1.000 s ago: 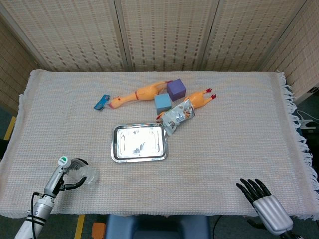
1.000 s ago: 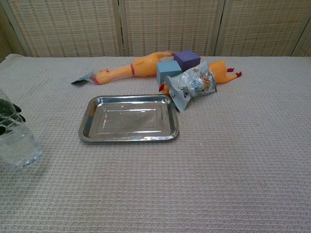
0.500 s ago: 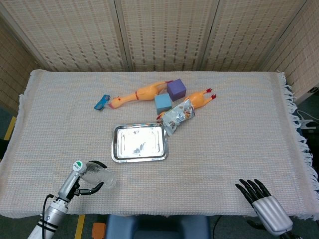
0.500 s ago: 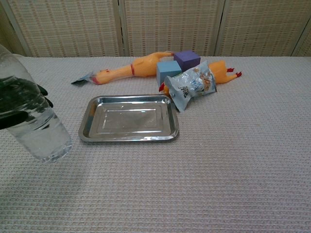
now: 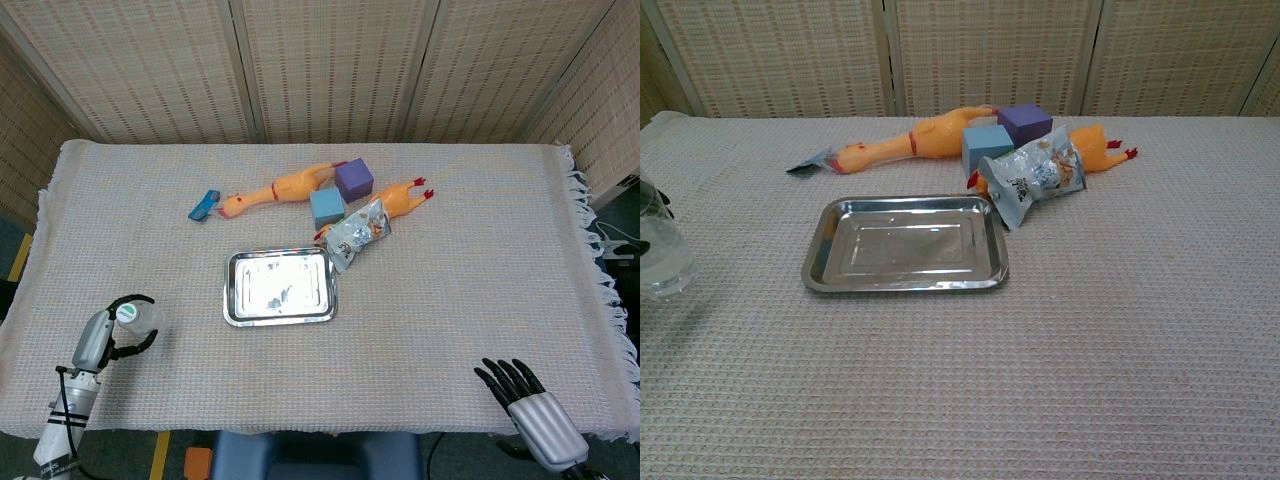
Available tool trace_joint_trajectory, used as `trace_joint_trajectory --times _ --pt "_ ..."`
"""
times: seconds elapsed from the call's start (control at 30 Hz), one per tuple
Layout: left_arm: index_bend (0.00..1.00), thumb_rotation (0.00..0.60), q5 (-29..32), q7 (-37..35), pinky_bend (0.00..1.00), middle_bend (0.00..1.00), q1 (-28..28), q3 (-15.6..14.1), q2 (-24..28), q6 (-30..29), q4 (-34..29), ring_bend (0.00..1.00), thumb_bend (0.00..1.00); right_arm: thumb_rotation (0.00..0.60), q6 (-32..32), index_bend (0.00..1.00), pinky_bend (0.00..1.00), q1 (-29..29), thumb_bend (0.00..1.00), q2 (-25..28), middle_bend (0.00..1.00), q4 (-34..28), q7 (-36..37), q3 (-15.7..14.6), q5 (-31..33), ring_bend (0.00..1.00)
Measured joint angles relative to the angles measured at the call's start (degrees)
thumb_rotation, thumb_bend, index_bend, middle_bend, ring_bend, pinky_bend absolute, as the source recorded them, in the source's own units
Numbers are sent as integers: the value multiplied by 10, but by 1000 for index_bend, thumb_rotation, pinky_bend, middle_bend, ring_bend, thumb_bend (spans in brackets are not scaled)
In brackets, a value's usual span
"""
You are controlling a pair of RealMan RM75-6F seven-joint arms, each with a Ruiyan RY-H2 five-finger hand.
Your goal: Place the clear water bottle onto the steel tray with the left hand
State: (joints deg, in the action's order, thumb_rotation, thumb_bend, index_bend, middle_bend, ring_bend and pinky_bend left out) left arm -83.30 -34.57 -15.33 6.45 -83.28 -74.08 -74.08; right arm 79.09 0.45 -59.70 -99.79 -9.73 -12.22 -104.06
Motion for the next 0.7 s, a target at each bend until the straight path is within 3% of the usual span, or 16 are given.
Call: trace_joint_trajectory --times 0.13,0.2,0.43,0.53,0.6,0.7 --pt "346 600 28 -21 293 420 3 29 10 -6 15 215 520 600 9 0 0 -2 15 0 0 2 -1 -1 -8 0" --pt "340 600 20 -43 296 419 8 26 21 -10 -3 214 520 600 6 0 0 -3 15 -3 0 3 -4 -1 -6 0" --pt "322 600 -116 -96 312 418 19 -68 43 -22 -176 215 520 600 8 0 0 -3 14 -2 0 3 -1 0 -4 0" --pt "321 600 -153 -94 317 414 17 -94 42 -28 -213 214 519 600 7 0 0 -2 14 0 0 4 4 1 -2 0" --pt "324 600 -149 -87 317 412 15 -87 41 -31 -212 214 520 600 7 0 0 -1 14 1 0 4 6 1 -2 0" --pt "332 600 -107 -73 317 409 8 -53 38 -29 -184 213 519 600 10 0 0 -2 15 2 0 4 7 0 -7 0"
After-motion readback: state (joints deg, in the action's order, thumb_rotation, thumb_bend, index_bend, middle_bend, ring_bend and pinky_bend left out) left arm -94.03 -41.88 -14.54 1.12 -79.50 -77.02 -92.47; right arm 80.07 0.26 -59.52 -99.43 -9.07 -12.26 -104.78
